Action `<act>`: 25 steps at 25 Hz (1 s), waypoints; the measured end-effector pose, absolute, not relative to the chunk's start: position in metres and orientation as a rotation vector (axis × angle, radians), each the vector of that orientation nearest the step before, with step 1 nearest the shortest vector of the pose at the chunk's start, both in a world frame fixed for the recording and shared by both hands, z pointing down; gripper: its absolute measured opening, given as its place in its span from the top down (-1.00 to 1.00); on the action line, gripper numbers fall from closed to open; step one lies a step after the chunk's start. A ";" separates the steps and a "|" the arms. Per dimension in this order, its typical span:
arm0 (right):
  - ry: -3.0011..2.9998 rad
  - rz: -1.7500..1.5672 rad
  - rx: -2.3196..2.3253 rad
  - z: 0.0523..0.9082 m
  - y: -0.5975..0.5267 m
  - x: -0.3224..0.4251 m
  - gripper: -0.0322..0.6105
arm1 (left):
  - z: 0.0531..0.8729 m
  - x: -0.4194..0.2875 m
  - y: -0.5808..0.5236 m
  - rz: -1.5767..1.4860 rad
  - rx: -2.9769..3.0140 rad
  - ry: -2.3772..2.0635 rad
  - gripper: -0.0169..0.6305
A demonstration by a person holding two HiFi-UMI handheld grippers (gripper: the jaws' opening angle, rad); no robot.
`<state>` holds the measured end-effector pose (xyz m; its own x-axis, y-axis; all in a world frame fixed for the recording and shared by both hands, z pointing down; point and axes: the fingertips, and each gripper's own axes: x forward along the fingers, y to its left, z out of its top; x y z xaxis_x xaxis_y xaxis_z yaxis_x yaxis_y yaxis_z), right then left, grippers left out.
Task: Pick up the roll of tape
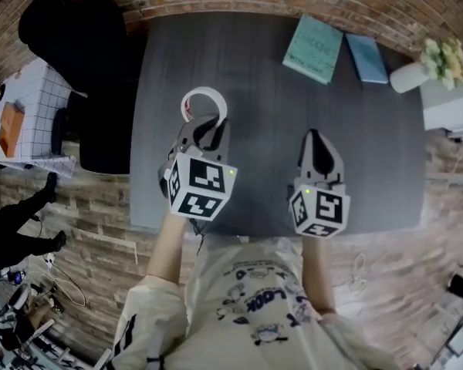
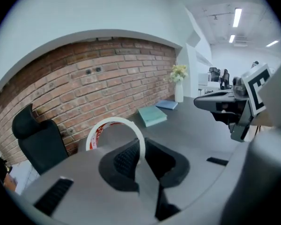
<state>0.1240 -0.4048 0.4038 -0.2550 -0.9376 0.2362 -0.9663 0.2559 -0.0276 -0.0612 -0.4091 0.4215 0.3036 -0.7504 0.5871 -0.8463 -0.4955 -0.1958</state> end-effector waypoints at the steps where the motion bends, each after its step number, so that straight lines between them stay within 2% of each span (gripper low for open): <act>1: -2.355 0.234 1.806 0.397 -0.402 0.121 0.89 | 0.411 -0.065 -0.407 0.915 2.418 -1.519 0.83; 12: -2.423 0.086 1.873 0.335 -0.390 0.097 0.89 | 0.310 -0.106 -0.384 0.428 2.478 -1.845 0.83; 21: -2.429 0.019 1.906 0.314 -0.385 0.093 0.89 | 0.275 -0.127 -0.368 0.110 2.420 -2.007 0.83; 25: -2.431 0.006 1.913 0.310 -0.385 0.092 0.89 | 0.270 -0.130 -0.360 0.070 2.436 -2.041 0.83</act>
